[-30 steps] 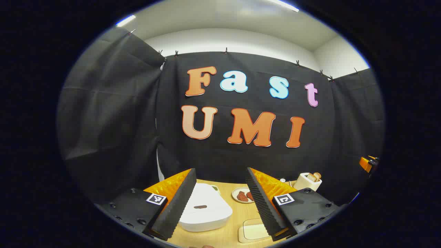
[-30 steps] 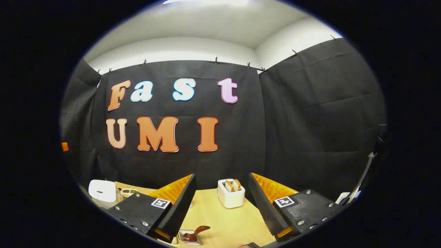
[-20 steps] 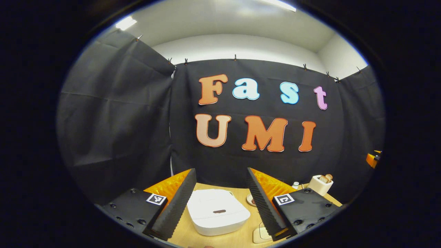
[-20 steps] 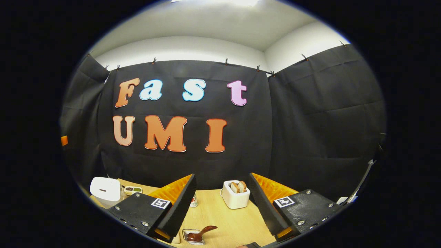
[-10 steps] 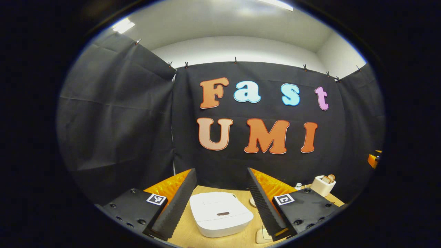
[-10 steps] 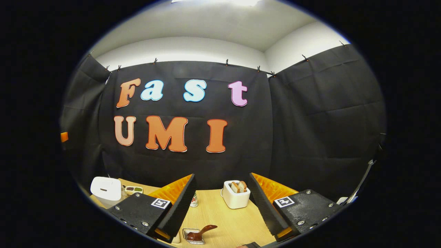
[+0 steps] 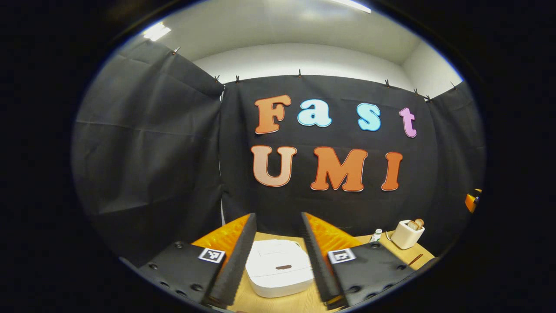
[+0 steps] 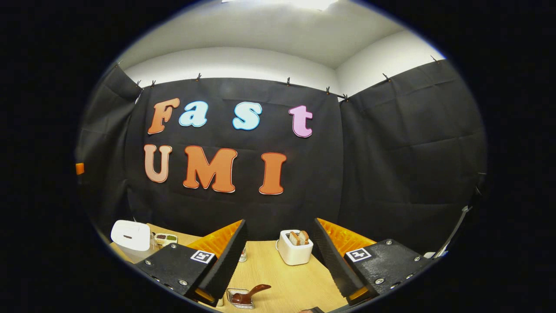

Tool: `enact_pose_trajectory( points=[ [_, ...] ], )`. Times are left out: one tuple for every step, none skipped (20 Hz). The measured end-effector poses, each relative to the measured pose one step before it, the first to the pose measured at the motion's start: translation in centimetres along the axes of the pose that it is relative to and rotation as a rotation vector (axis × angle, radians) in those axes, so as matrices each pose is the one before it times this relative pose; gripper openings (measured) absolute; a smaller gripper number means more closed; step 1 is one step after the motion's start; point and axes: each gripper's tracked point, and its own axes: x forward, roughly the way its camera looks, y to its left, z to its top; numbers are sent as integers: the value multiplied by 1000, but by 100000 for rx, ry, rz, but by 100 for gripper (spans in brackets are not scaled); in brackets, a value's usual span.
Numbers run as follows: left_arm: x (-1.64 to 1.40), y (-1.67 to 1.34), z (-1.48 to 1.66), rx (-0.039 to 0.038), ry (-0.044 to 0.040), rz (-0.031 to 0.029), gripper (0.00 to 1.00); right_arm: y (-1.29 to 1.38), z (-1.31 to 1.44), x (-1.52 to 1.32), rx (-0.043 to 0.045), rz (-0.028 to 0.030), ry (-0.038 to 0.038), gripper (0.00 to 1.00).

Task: Close the left gripper, press the button to open the rice cooker; take a wooden spoon from the chopstick holder with the right hand, scoop a spoonful of rice and pour it into the rice cooker, then put the wooden spoon back into the chopstick holder.

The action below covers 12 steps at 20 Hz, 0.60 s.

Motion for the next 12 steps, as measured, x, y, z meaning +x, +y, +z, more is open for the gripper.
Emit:
enact_pose_trajectory(
  points=[
    [68, -29, -175, 224, 345, -286, 71, -240, -41, 61, 853, -25, 238, 94],
    [-210, 103, 91, 246, 390, 81, 61, -104, -41, 4, 502, 70, 326, 98],
    [161, 2, -207, -511, 396, -608, 52, -117, -2, 5, 149, -44, 147, 94],
    [67, -275, -85, 130, 412, -441, 42, -31, 28, 27, -323, -179, 60, 98],
    [-17, -289, -199, 449, 774, -1751, 42, 144, 15, -9, -485, -118, 36, 94],
    [-149, -370, -465, 1099, 1390, -1956, 40, 143, -23, -37, -520, 180, 221, 94],
    [60, 220, 41, 1730, -321, 616, 40, 57, -2, 2, -348, 214, 113, 90],
    [-423, 1599, 1076, -69, -219, 4628, 30, -36, 17, 9, -258, 10, -70, 94],
    [1091, -622, -861, -768, 71, -1474, 19, 25, 21, -41, -237, 0, -6, 94],
    [-103, 412, 190, 176, -700, 1575, 8, 49, -57, 13, -153, 144, 93, 94],
    [-404, -237, -130, -853, -160, -502, 7, 58, -55, -82, -185, 316, 276, 94],
    [-100, -354, -14, -275, 859, -1782, 6, 5, -53, 6, -235, 219, 189, 94]
  ],
)
